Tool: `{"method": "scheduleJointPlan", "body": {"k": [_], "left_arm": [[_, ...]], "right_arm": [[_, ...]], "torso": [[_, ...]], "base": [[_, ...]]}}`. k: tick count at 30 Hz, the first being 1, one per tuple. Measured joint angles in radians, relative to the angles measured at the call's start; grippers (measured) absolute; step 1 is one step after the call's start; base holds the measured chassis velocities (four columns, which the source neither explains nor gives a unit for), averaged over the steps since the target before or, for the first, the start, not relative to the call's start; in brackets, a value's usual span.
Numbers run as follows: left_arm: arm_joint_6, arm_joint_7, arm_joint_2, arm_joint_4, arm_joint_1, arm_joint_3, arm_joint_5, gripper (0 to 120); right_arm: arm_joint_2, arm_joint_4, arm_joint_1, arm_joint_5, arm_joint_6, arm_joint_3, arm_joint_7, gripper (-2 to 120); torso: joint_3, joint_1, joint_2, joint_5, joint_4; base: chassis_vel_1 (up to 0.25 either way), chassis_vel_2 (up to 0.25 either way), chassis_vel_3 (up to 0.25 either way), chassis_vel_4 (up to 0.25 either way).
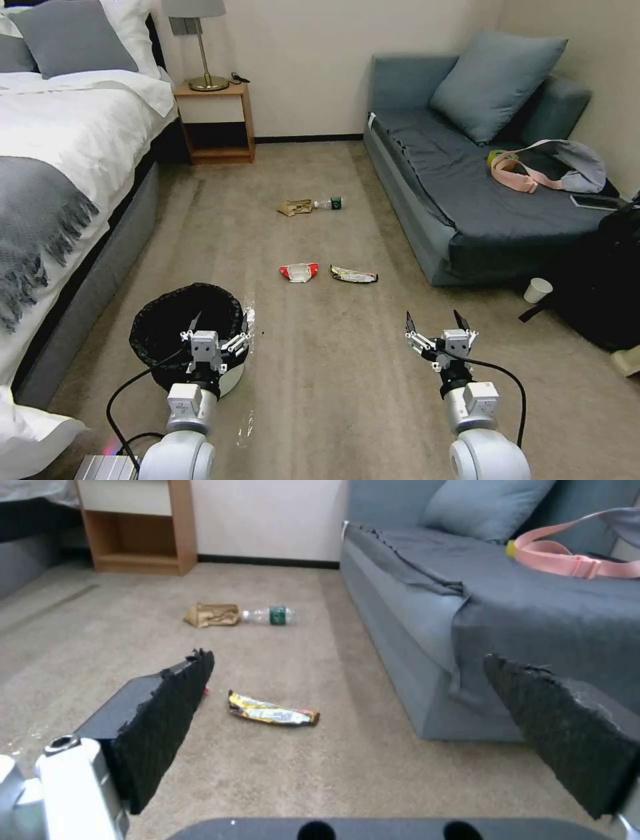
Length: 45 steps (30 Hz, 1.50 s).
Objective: Pick up the trash bin, then pick up the garbage on the floor and place it into the trash bin.
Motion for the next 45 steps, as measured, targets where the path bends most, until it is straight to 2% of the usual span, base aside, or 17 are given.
{"method": "scheduleJointPlan", "body": {"k": [32, 34, 36, 37, 39, 42, 44, 45], "left_arm": [[0.001, -0.001, 0.002, 0.000, 0.000, 0.002, -0.005, 100], [0.016, -0.013, 0.015, 0.001, -0.005, 0.012, -0.030, 100], [0.077, -0.053, 0.064, 0.007, -0.024, 0.052, -0.118, 100], [0.077, -0.053, 0.064, 0.007, -0.024, 0.052, -0.118, 100], [0.117, -0.079, 0.095, 0.011, -0.036, 0.080, -0.175, 100], [0.117, -0.089, 0.111, -0.002, -0.050, 0.069, -0.228, 100], [0.123, -0.092, 0.128, -0.022, -0.061, 0.051, -0.246, 100], [0.132, -0.096, 0.137, -0.030, -0.063, 0.040, -0.253, 100]], "right_arm": [[0.001, 0.000, -0.002, 0.000, 0.000, 0.003, 0.000, 100], [0.006, 0.007, -0.015, 0.000, 0.001, 0.019, -0.001, 100], [0.026, 0.037, -0.070, 0.000, 0.009, 0.083, -0.008, 100], [0.026, 0.037, -0.070, 0.000, 0.009, 0.083, -0.008, 100], [0.052, 0.074, -0.141, -0.002, 0.020, 0.166, -0.017, 100], [0.073, 0.104, -0.202, -0.003, 0.027, 0.235, -0.024, 100], [0.079, 0.116, -0.220, -0.003, 0.027, 0.248, -0.037, 100], [0.084, 0.132, -0.228, -0.003, 0.027, 0.264, -0.046, 100]], "torso": [[0.000, 0.000, 0.000, 0.0000, 0.0002], [0.000, 0.000, 0.000, 0.0002, 0.0008], [0.000, 0.000, 0.000, -0.0001, 0.0001], [0.000, 0.000, 0.000, -0.0001, 0.0001], [0.000, 0.000, 0.000, 0.0000, -0.0003], [0.000, 0.000, 0.000, -0.0009, -0.0007], [0.000, 0.000, 0.000, 0.0014, -0.0003], [0.000, 0.000, 0.000, 0.0012, 0.0002]], "base": [[0.000, 0.000, 0.000, 0.000], [0.000, 0.000, 0.000, 0.000], [0.000, 0.000, 0.000, 0.000], [0.000, 0.000, 0.000, 0.000], [0.000, 0.000, 0.000, 0.000], [0.000, 0.000, 0.000, 0.000], [0.000, 0.000, 0.000, 0.000], [0.000, 0.000, 0.000, 0.000]]}}
